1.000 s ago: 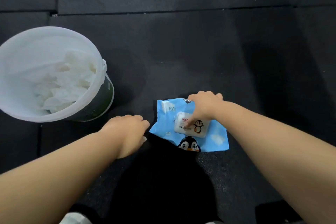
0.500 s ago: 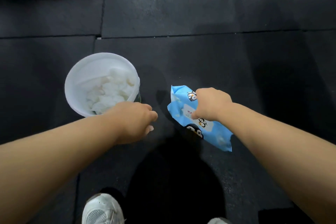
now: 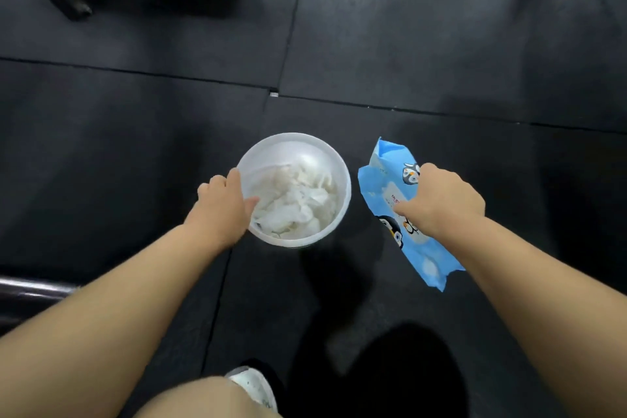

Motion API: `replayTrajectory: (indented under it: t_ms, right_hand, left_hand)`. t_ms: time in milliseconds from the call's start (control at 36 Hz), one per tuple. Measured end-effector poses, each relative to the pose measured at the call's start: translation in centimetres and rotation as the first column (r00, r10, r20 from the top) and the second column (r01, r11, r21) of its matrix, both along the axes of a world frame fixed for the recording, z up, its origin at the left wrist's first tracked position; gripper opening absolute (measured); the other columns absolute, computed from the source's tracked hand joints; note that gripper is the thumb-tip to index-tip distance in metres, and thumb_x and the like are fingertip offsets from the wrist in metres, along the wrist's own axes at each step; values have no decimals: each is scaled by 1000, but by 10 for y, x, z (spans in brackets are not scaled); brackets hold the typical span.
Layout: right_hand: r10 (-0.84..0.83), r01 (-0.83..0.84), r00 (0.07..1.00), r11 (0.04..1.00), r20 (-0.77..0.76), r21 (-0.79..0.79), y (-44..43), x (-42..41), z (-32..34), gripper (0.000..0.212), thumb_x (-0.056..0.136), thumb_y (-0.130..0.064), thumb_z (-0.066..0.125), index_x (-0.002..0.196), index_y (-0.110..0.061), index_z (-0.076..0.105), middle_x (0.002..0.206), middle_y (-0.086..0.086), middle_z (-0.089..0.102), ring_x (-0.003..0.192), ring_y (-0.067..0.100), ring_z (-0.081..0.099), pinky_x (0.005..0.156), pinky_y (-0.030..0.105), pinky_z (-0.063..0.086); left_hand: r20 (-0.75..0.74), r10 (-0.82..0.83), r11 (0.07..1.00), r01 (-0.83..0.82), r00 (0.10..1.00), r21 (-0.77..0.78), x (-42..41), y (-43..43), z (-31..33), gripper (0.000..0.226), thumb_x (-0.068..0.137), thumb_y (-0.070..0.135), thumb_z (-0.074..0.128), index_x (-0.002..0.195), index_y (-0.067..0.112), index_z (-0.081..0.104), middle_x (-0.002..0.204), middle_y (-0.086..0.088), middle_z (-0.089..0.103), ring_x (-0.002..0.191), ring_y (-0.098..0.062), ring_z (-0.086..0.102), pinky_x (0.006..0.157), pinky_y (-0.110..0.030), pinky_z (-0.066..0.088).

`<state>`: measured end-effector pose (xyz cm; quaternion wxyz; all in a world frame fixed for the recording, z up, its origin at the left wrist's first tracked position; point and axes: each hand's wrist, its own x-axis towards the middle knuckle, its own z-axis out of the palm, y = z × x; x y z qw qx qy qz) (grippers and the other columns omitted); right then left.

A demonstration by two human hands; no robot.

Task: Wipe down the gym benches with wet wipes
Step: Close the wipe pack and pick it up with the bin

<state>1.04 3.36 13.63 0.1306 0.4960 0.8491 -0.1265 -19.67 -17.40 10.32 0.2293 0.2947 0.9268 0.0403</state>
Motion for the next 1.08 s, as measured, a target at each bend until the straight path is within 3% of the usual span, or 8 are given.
replayTrajectory:
  t_ms: [139,306,417,667,778,889,972,1083]
  right_hand:
    - [-33,33,998,999,52,3,-4,-14,-4,35,81,-42,64,92,-16,43,79,-1,52,62,16,53,47,25,34]
    - [-82,89,990,994,112,-59,-2,-20,1,34,78,-38,68,94,-17,46,77,-2,56,61,14,56,45,23,36]
    - [-110,121,987,989,120,-85,1,-21,3,34,75,-38,68,92,-18,46,78,-2,57,63,15,58,48,25,40]
    - [-106,117,986,989,128,-89,7,-18,-2,36,77,-40,70,95,-19,47,77,-3,56,59,11,57,45,22,37]
    - [-100,114,986,989,132,-99,8,-16,-4,36,78,-40,70,94,-19,46,77,-3,57,60,11,57,44,22,36]
    - [-106,121,986,987,127,-109,10,-15,-4,37,78,-41,71,96,-20,47,80,-3,58,59,10,57,44,21,36]
    - [-115,128,986,986,120,-106,12,-13,-3,37,78,-41,71,96,-20,46,79,-3,57,58,9,56,43,21,36]
    - [-126,139,985,984,117,-109,15,-9,2,38,79,-41,72,97,-19,46,84,-2,59,58,8,55,43,21,35]
  left_hand:
    - [251,232,945,-279,940,169,-3,13,-10,33,96,34,38,121,12,36,108,-11,55,90,-29,55,71,-42,47]
    - [297,368,888,-428,881,170,-12,18,-6,25,95,10,34,119,7,41,100,-10,51,77,-24,49,52,-29,33]
    - [321,384,864,-459,866,205,-19,18,-11,11,84,-1,34,83,7,42,78,-6,46,58,-16,34,49,-27,27]
    - [495,377,783,-555,783,281,-28,28,-19,22,69,-6,33,67,14,42,66,0,41,56,-16,34,48,-23,26]
    - [489,323,780,-521,810,347,-35,35,-20,25,69,-9,33,67,16,35,67,0,35,61,-17,30,47,-24,23]
    - [437,275,783,-463,857,416,-41,37,-16,35,87,1,44,111,23,57,97,2,56,87,-14,49,63,-20,36]
    - [284,204,836,-318,937,448,-42,36,-14,11,88,11,48,86,15,57,83,0,60,77,-16,51,60,-24,38]
    - [206,224,829,-297,953,474,-41,37,-4,9,87,22,56,92,22,64,88,9,63,83,-12,57,70,-26,44]
